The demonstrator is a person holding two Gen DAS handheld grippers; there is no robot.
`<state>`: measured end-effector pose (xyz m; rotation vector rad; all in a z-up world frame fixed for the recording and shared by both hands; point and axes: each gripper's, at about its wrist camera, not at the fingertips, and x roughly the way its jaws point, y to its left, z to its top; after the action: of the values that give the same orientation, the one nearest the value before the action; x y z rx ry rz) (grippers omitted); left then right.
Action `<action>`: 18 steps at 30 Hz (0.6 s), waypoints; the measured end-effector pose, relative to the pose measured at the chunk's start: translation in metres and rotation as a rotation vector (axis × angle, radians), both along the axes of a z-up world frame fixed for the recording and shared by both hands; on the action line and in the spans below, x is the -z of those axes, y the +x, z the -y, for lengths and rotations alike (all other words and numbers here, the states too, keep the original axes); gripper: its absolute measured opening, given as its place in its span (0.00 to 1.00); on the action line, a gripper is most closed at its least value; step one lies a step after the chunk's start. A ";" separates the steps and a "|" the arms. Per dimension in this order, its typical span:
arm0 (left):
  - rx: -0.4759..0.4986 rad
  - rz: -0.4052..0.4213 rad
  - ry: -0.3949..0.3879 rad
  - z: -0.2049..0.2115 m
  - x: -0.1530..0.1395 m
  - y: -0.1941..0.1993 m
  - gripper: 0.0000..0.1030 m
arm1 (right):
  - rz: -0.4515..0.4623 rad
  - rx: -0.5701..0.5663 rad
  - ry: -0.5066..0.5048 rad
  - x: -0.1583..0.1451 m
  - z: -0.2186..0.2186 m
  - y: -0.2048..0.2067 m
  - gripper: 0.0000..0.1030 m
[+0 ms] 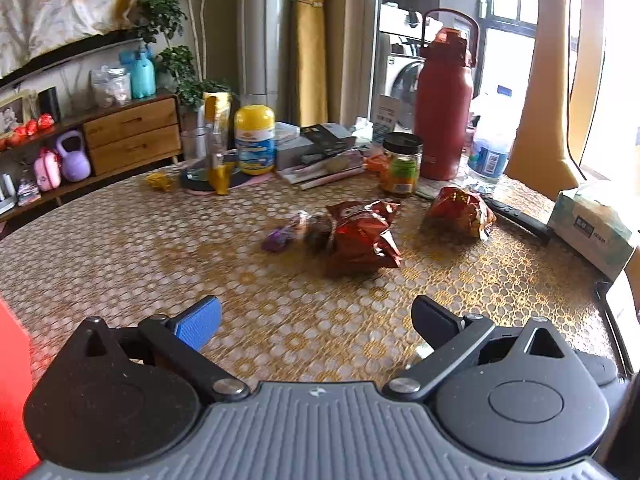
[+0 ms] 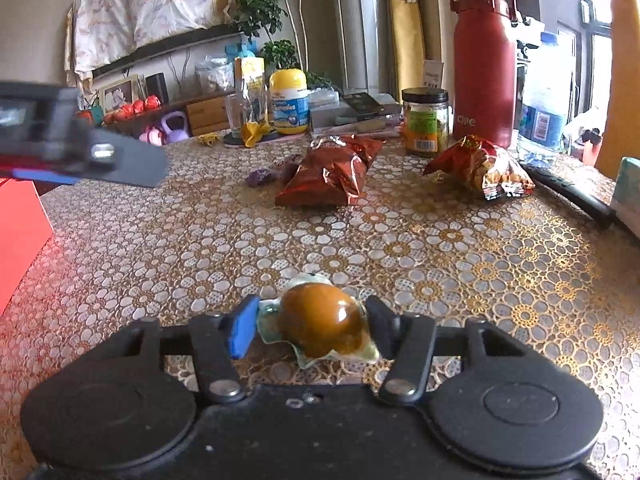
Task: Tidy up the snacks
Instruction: 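Grasp the red Oreo bag with the left gripper while the right gripper grasps the brown egg snack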
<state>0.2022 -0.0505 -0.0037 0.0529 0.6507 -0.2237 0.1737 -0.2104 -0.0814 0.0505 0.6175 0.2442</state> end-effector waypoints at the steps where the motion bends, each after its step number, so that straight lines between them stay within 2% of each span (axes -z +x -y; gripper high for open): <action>1: 0.004 -0.002 -0.001 0.003 0.001 0.004 0.99 | 0.002 0.000 0.006 0.000 0.001 0.000 0.53; 9: 0.032 -0.022 0.004 0.034 0.017 0.048 0.99 | 0.007 0.013 0.055 0.000 0.015 -0.004 0.45; 18: 0.023 -0.038 0.016 0.071 0.046 0.111 0.99 | 0.016 0.033 0.100 -0.006 0.041 -0.015 0.44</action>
<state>0.3135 -0.1215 -0.0501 0.0719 0.6901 -0.2423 0.1584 -0.2510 -0.0756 0.1552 0.5880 0.2432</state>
